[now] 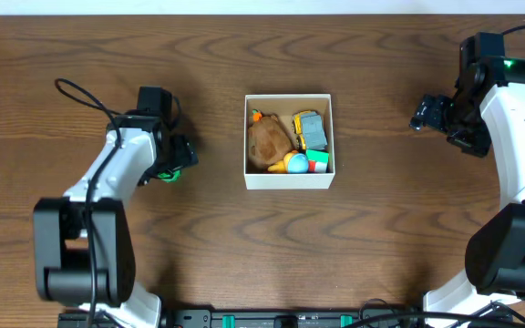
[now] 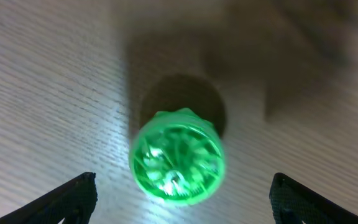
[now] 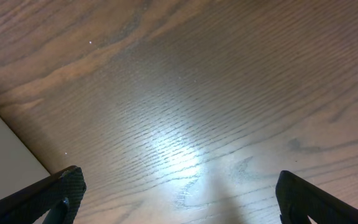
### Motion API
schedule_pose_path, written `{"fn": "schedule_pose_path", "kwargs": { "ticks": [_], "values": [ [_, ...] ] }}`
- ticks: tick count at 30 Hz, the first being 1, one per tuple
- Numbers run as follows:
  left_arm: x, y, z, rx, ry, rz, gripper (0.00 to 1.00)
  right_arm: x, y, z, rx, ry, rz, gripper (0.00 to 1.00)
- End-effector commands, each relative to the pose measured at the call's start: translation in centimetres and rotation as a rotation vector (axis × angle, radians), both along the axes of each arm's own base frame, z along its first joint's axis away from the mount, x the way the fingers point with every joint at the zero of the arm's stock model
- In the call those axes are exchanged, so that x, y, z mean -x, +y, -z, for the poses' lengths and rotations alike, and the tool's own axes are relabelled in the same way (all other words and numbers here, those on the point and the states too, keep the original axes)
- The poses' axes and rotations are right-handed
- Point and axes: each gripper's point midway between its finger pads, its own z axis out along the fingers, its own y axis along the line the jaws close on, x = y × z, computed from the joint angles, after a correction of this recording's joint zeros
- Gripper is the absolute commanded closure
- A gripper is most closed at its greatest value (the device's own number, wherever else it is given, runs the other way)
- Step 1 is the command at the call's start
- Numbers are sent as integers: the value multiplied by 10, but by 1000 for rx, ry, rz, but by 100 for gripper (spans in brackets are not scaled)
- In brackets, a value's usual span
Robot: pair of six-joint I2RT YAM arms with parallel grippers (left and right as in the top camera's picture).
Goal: Pack container
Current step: 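Move the left gripper to the green lid and grasp it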
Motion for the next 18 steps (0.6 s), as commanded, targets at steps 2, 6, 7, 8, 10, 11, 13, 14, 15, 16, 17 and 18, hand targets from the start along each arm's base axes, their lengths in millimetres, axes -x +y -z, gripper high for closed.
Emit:
{"fn": "schedule_pose_path", "kwargs": {
  "ticks": [2, 6, 7, 8, 10, 11, 13, 14, 15, 16, 17, 18],
  "values": [
    [-3, 2, 12, 36, 23, -10, 9, 0, 1, 3, -2, 12, -19, 1],
    [-6, 2, 16, 60, 21, -5, 9, 1, 1, 3, -2, 12, -20, 1],
    [-7, 3, 17, 61, 19, -9, 9, 0, 1, 3, -2, 12, -20, 1],
    [-7, 4, 17, 61, 19, -12, 9, 0, 1, 3, -2, 12, -20, 1],
    [-7, 7, 17, 61, 19, -20, 9, 1, 1, 3, -2, 12, -20, 1],
    [-7, 8, 18, 61, 21, -23, 9, 0, 1, 3, -2, 12, -19, 1],
    [-7, 10, 19, 61, 24, -28, 9, 0, 1, 3, -2, 12, -19, 1],
    [-7, 10, 20, 61, 26, -28, 9, 0, 1, 3, -2, 11, -19, 1],
    [-7, 10, 22, 60, 28, -25, 9, 0, 1, 3, -2, 11, -19, 1],
    [-7, 10, 24, 60, 30, -21, 9, 0, 1, 3, -2, 11, -19, 1],
    [-7, 10, 25, 60, 34, -21, 9, 0, 1, 3, -2, 11, -19, 1],
    [-6, 10, 27, 60, 39, -21, 9, 0, 1, 3, -2, 12, -20, 1]
  ]
}}
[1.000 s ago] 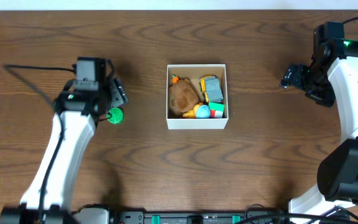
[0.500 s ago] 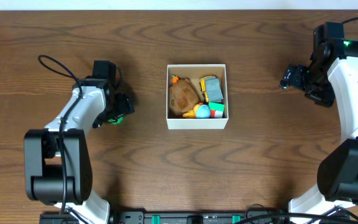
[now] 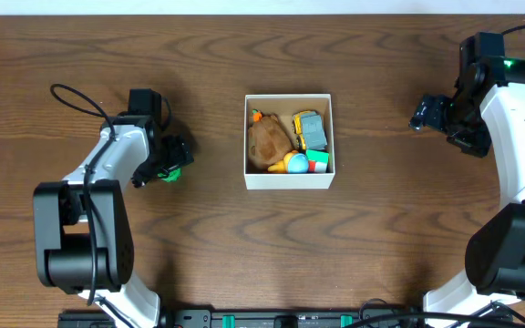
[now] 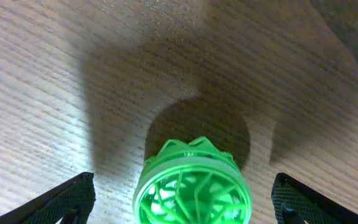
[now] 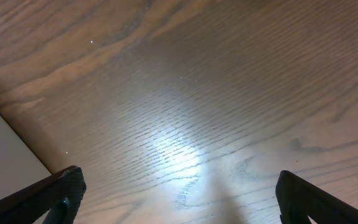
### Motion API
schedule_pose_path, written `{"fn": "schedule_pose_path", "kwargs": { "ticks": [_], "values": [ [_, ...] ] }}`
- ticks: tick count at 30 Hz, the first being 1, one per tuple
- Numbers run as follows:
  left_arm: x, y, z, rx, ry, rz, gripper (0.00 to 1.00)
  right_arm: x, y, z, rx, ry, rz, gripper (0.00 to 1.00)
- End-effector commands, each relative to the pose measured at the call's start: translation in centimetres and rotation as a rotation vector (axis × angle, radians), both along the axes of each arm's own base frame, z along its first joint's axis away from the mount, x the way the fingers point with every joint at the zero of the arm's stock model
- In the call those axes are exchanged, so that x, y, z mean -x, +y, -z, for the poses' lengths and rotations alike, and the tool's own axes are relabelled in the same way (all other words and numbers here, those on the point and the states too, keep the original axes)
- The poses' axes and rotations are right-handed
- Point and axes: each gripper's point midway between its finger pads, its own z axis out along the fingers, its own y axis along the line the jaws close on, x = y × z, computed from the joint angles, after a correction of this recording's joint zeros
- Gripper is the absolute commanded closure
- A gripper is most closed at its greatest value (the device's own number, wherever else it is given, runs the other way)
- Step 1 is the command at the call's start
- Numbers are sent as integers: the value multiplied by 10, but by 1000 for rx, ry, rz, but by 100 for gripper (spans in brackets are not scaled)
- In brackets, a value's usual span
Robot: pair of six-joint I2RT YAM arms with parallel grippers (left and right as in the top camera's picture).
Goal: Pack container
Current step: 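Move the left gripper to the green lid and grasp it, then carry the green lid into the box and open the left gripper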
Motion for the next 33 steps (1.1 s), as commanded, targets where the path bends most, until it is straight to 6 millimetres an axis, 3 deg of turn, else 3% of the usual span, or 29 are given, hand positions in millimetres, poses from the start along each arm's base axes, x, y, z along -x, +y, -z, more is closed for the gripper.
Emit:
{"fn": "schedule_pose_path", "kwargs": {
  "ticks": [1, 11, 18, 28, 33],
  "values": [
    [-1, 1, 7, 0, 19, 17, 9, 1, 1, 3, 1, 12, -19, 1],
    [0, 1, 10, 1, 27, 17, 31, 1, 1, 3, 1, 12, -19, 1],
    [2, 1, 10, 1, 36, 17, 38, 1, 1, 3, 0, 12, -18, 1],
    [3, 1, 10, 1, 42, 17, 56, 1, 1, 3, 0, 12, -19, 1],
    [2, 1, 6, 0, 29, 17, 69, 1, 1, 3, 1, 13, -19, 1]
  ]
}}
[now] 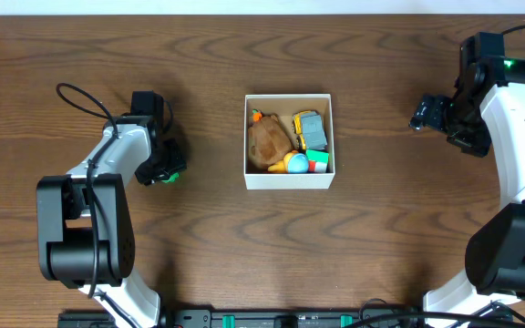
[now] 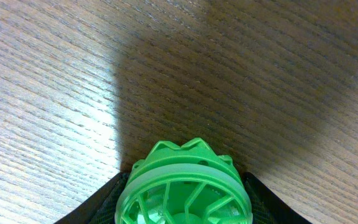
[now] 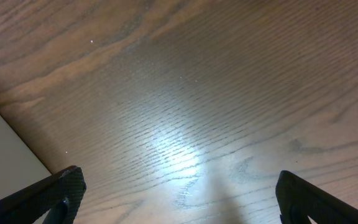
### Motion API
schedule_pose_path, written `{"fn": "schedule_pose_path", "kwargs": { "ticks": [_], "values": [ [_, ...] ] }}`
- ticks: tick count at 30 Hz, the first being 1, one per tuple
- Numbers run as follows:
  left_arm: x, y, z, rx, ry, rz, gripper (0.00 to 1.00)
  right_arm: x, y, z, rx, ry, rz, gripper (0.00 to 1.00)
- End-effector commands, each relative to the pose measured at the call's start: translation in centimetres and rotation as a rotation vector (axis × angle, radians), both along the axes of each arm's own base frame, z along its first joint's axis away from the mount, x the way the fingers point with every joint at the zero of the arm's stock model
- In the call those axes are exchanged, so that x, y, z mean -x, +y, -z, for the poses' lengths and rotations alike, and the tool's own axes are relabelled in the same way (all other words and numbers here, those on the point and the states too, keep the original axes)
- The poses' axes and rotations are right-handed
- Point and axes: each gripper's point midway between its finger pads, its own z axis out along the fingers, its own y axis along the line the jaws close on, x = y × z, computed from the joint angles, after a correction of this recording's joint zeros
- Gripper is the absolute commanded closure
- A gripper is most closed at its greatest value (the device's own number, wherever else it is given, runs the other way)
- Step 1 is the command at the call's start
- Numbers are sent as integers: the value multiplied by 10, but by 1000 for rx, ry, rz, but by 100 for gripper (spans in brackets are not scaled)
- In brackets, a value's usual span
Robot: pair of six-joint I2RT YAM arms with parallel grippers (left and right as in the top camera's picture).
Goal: Pack container
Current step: 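Carry the green lid into the box and open the left gripper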
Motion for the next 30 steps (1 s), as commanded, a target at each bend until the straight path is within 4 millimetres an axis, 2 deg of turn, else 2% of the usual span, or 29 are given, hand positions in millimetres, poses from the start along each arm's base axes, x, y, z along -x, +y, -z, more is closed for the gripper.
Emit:
{"fn": "schedule_pose_path", "kwargs": {
  "ticks": [1, 5, 9, 13, 17, 19, 22, 30],
  "values": [
    [-4, 1, -5, -1, -13, -1, 71, 0, 1, 3, 0, 12, -15, 1],
    [-11, -4, -29, -2, -62, 15, 78, 1, 1, 3, 0, 12, -15, 1],
    [-22, -23, -74, -3, -157, 98, 79, 1, 1, 3, 0, 12, -14, 1],
    [-32, -65, -132, 0, -316, 267, 78, 1, 1, 3, 0, 12, -14, 1],
    [-26, -120, -174, 21, -463, 457, 78, 0, 1, 3, 0, 12, -14, 1],
    [-18, -143, -182, 36, -490, 525, 78, 0, 1, 3, 0, 12, -14, 1],
    [-6, -170, -179, 54, -479, 601, 78, 1, 1, 3, 0, 12, -14, 1],
    [6, -202, -148, 62, -394, 687, 77, 1, 1, 3, 0, 12, -14, 1]
  ]
}}
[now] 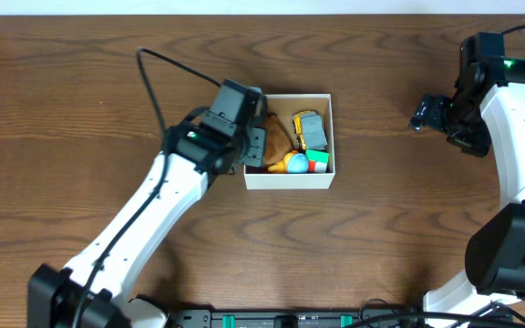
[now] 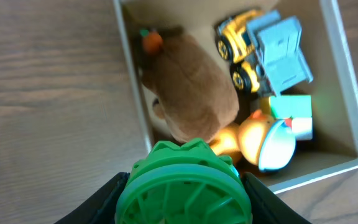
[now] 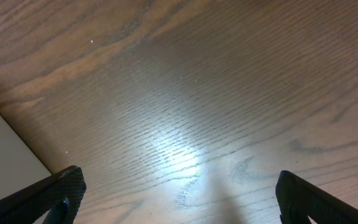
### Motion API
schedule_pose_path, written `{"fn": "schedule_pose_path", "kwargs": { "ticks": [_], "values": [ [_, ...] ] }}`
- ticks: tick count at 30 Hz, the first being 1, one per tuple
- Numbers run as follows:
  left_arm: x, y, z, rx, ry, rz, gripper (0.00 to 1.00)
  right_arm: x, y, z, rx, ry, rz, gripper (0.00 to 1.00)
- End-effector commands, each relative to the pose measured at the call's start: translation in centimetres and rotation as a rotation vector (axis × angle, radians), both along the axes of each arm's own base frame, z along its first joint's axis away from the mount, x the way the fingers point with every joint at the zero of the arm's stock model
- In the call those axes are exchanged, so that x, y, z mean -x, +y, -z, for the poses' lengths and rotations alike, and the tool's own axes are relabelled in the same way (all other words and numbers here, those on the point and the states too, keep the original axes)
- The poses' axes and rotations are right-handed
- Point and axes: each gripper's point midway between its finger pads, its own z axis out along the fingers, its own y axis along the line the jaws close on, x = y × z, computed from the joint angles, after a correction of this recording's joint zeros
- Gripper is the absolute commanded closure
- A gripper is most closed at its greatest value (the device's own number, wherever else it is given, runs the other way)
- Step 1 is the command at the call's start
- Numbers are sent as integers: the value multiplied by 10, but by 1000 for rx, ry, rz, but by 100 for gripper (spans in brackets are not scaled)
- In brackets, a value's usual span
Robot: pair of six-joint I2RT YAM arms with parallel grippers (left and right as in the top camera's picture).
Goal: Pack container
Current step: 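Carry the green lid into the box and open the left gripper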
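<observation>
A white box (image 1: 288, 179) stands mid-table holding a brown plush toy (image 2: 188, 93), a yellow and grey toy truck (image 2: 267, 50), a yellow duck-like toy (image 2: 263, 140) and coloured blocks (image 2: 291, 107). My left gripper (image 1: 252, 146) hangs over the box's left wall, shut on a green ribbed wheel (image 2: 184, 186). The wheel is hidden under the arm in the overhead view. My right gripper (image 1: 425, 114) stays far right of the box, open, with bare wood between its fingertips (image 3: 64, 190).
A pale corner of the box (image 3: 5, 155) shows at the left of the right wrist view. Brown wooden tabletop (image 1: 80, 64) surrounds the box on all sides. A black cable (image 1: 153, 77) loops from the left arm.
My left gripper, shut on the green wheel at the table's left, now holds it above the box's left wall. The right arm has not moved.
The green wheel stood on the table at the left with my left gripper open over it. The gripper then sat lower around it, still open. Then it was shut on the wheel, and now holds it over the box.
</observation>
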Motion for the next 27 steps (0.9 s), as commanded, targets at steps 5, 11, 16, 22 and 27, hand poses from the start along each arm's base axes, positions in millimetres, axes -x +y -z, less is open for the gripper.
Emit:
{"fn": "schedule_pose_path", "kwargs": {
  "ticks": [5, 11, 16, 22, 27],
  "values": [
    [10, -19, 29, -55, 63, 70, 67, 1, 1, 3, 0, 12, -14, 1],
    [11, -22, 34, -63, 75, 77, 41, 0, 1, 3, 0, 11, -15, 1],
    [11, -21, 34, -63, 74, 77, 29, 0, 1, 3, 0, 12, -14, 1],
    [9, -17, 30, -69, 58, 67, 29, 0, 1, 3, 3, 12, -47, 1],
    [-7, 13, 5, -70, -18, -23, 28, -10, 13, -4, 21, -40, -159, 1]
  ]
}}
